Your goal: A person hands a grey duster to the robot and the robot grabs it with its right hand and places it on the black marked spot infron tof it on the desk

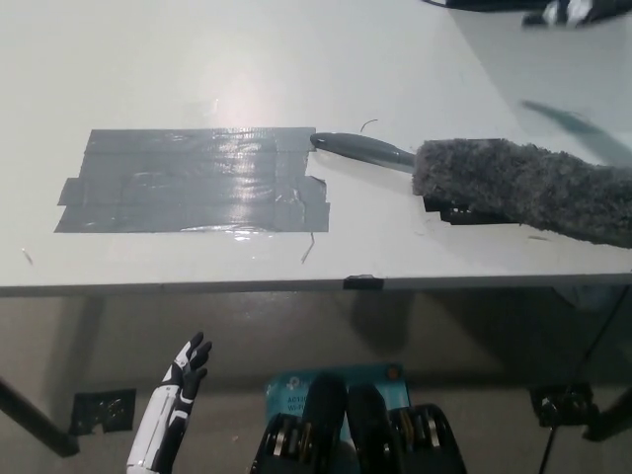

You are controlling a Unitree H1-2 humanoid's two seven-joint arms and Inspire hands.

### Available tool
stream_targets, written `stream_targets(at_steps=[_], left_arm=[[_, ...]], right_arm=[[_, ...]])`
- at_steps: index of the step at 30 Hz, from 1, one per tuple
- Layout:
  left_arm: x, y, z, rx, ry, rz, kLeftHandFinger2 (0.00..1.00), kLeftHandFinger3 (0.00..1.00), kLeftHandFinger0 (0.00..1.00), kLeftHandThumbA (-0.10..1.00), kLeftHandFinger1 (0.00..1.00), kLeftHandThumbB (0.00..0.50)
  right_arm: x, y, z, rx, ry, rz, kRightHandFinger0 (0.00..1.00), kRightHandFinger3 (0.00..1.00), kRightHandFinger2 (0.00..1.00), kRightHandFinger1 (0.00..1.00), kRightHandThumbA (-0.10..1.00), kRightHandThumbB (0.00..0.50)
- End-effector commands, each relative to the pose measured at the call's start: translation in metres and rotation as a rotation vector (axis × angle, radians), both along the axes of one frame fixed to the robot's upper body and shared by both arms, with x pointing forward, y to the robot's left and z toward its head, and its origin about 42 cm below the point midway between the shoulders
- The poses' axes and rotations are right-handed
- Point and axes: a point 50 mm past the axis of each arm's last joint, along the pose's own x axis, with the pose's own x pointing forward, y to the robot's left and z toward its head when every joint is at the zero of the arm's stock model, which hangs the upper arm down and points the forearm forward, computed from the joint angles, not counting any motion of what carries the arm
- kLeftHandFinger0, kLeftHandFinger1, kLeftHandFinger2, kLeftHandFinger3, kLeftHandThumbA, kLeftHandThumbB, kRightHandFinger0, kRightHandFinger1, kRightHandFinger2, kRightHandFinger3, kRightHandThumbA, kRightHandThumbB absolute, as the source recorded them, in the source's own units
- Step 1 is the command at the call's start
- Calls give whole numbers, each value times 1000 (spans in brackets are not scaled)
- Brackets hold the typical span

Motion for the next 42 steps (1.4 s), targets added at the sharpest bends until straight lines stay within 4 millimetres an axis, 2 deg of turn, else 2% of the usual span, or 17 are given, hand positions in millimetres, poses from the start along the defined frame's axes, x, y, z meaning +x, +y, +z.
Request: stream_targets(at_steps=[1,3,6,8,10,12,14,17,18,20,23,26,27,29,34,36,42], left_arm=[[10,1,13,23,-45,-13,1000,1000,1000,1000,1000,243],[13,1,15,24,-50,-14,1000,1000,1000,1000,1000,238],[14,1,17,25,-53,-19,1000,1000,1000,1000,1000,237],[15,1,17,29,-56,-23,1000,1000,1000,1000,1000,231],[18,0,18,27,-60,-23,1000,1000,1000,1000,1000,229],[22,-3,19,22,-66,-22,1000,1000,1000,1000,1000,235],[24,-4,19,19,-69,-22,1000,1000,1000,1000,1000,236],[22,-6,19,13,-64,-19,1000,1000,1000,1000,1000,243],[21,-6,18,14,-61,-18,1000,1000,1000,1000,1000,243],[17,-5,17,8,-55,-20,1000,1000,1000,1000,1000,240],[14,-5,14,7,-49,-21,1000,1000,1000,1000,1000,248],[11,-6,11,10,-49,-26,1000,1000,1000,1000,1000,240],[10,-6,10,9,-46,-26,1000,1000,1000,1000,1000,241],[6,-6,8,7,-38,-30,1000,1000,1000,1000,1000,241],[0,-7,2,-6,-29,-26,1000,1000,1000,1000,1000,247],[-2,-7,2,-8,-25,-27,1000,1000,1000,1000,1000,251],[-6,-9,2,-13,-25,-34,1000,1000,1000,1000,1000,244]], right_arm=[[-82,-3,93,177,-383,51,1000,1000,1000,1000,1000,467],[-100,1,84,164,-433,70,1000,1000,1000,1000,1000,470],[-151,20,36,140,-527,153,1000,1000,1000,1000,960,454],[-182,31,4,103,-565,166,1000,1000,1000,1000,1000,441],[-204,38,-22,95,-579,157,1000,1000,1000,1000,1000,427],[-233,47,-63,126,-547,163,1000,1000,1000,1000,1000,384],[-248,56,-97,200,-460,172,1000,1000,1000,1000,995,388],[-257,66,-155,284,-313,131,1000,1000,1000,1000,997,405],[-258,68,-160,288,-300,124,1000,1000,1000,1000,999,405],[-259,72,-191,296,-247,76,1000,1000,1000,1000,1000,390],[-250,73,-231,350,-164,14,1000,1000,1000,1000,1000,348],[-237,76,-287,472,-26,-81,1000,1000,1000,1000,1000,294],[-236,76,-293,485,-9,-89,1000,1000,1000,1000,1000,295],[-228,78,-324,504,49,-136,1000,1000,1000,1000,1000,232],[-219,82,-374,481,161,-201,1000,1000,1000,1000,1000,212],[-221,84,-394,452,220,-220,1000,1000,1000,1000,1000,280],[-230,84,-414,464,292,-220,1000,1000,1000,1000,1000,276]])
